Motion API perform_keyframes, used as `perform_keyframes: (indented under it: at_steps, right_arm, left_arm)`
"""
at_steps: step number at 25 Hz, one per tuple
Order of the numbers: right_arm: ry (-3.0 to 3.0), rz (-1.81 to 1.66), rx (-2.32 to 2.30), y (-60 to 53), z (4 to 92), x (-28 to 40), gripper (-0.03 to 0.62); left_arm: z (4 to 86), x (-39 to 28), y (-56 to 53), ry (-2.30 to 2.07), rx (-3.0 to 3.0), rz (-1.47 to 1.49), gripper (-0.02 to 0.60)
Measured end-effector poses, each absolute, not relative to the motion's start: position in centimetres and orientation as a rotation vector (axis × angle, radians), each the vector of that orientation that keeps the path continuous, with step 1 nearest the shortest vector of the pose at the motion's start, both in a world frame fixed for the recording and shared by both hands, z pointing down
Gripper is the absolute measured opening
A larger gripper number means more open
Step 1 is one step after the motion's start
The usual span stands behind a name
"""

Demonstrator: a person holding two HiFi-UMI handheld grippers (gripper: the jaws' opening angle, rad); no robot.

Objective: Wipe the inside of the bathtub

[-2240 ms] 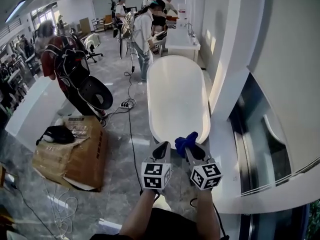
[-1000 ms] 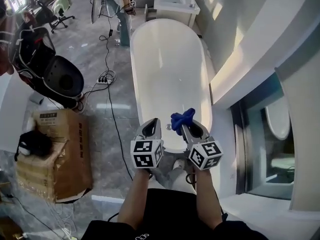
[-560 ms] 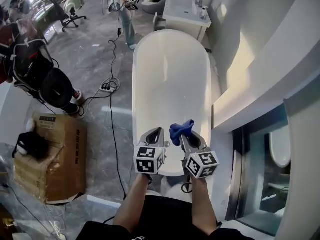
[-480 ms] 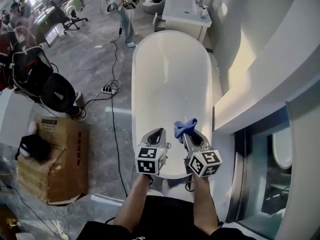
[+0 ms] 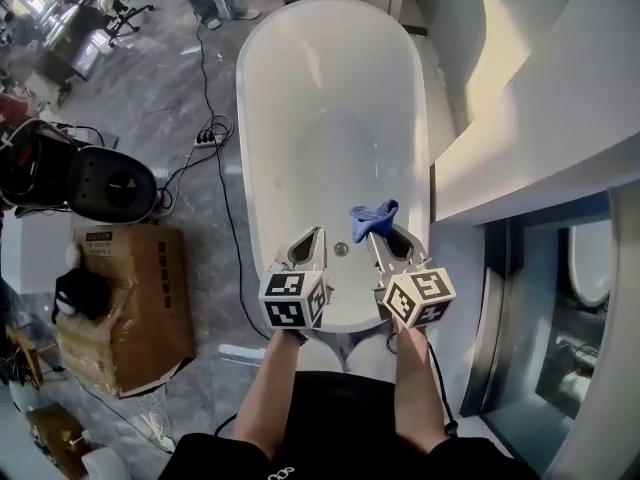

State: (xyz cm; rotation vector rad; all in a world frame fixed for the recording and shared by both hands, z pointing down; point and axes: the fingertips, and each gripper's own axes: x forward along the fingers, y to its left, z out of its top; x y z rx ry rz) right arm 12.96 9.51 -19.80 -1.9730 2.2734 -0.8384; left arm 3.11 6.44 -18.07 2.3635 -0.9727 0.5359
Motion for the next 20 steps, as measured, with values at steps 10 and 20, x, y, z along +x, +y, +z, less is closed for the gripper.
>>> perform_keyframes:
  at_steps: [10,20]
  right_arm:
    - [2.214,-1.121,-2.096,8.8,-7.0,9.9,0.066]
    - [2.397,-1.294,-2.094,7.0,9.7,7.3,0.066]
  left_arm:
    - [-4.5,-1.9,3.9,-0.871,2.22,0.783,0.002]
    - [10.1,-3.3,-0.2,-0.879,2.17,0.881,0.002]
